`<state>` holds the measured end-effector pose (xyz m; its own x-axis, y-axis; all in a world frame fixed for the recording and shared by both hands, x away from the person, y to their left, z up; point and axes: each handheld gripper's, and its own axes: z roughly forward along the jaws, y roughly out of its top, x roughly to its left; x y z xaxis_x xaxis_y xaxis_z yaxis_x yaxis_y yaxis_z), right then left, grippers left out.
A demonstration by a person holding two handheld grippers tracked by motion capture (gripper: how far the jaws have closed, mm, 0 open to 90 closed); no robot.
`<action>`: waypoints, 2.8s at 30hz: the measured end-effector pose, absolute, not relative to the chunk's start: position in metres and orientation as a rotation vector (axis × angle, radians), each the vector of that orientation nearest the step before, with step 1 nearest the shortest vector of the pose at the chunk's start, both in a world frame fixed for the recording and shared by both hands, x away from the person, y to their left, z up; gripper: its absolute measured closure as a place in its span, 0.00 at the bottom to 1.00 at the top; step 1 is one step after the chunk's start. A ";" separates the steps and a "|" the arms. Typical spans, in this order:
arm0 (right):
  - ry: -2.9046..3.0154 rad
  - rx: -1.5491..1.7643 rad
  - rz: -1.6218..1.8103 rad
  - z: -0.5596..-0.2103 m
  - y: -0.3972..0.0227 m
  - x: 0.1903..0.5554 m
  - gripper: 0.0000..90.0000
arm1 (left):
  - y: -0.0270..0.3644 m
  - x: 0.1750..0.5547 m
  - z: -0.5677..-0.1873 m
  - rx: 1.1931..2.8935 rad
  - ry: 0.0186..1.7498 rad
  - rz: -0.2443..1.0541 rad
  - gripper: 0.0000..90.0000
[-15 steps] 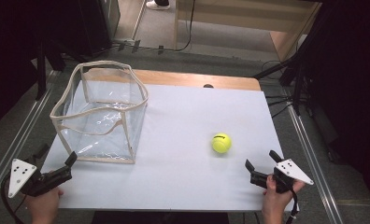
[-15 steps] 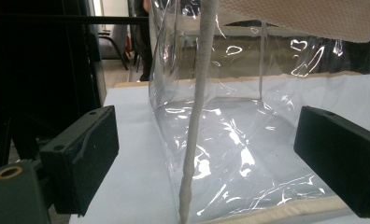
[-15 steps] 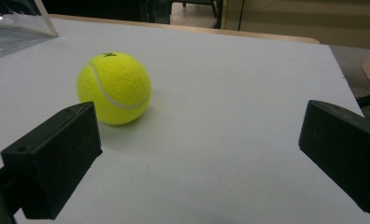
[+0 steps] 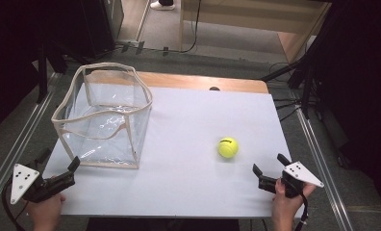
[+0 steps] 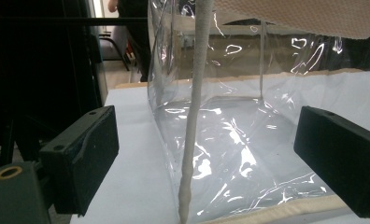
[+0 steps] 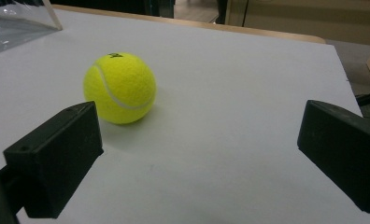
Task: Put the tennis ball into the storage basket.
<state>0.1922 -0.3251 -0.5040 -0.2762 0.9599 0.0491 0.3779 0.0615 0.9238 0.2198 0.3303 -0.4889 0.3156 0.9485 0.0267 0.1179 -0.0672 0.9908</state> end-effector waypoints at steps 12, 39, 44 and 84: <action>1.874 1.307 1.103 -0.472 -0.321 0.210 0.00 | 0.330 0.219 -0.489 1.485 1.034 0.949 0.08; 2.145 1.262 0.964 -0.447 -0.296 0.259 0.00 | 0.328 0.219 -0.489 1.481 1.030 0.954 0.08; 2.182 1.254 0.936 -0.441 -0.291 0.267 0.00 | 0.327 0.219 -0.489 1.493 1.030 0.959 0.08; 2.656 1.217 0.473 -0.453 -0.237 0.333 0.05 | 0.327 0.219 -0.489 1.490 1.028 0.958 0.08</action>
<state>0.3329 -0.2366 -0.4526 -0.6479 0.7610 -0.0318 0.7033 0.6137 0.3588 0.2194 0.3272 -0.4891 0.3132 0.9483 0.0512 0.1175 -0.0922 0.9888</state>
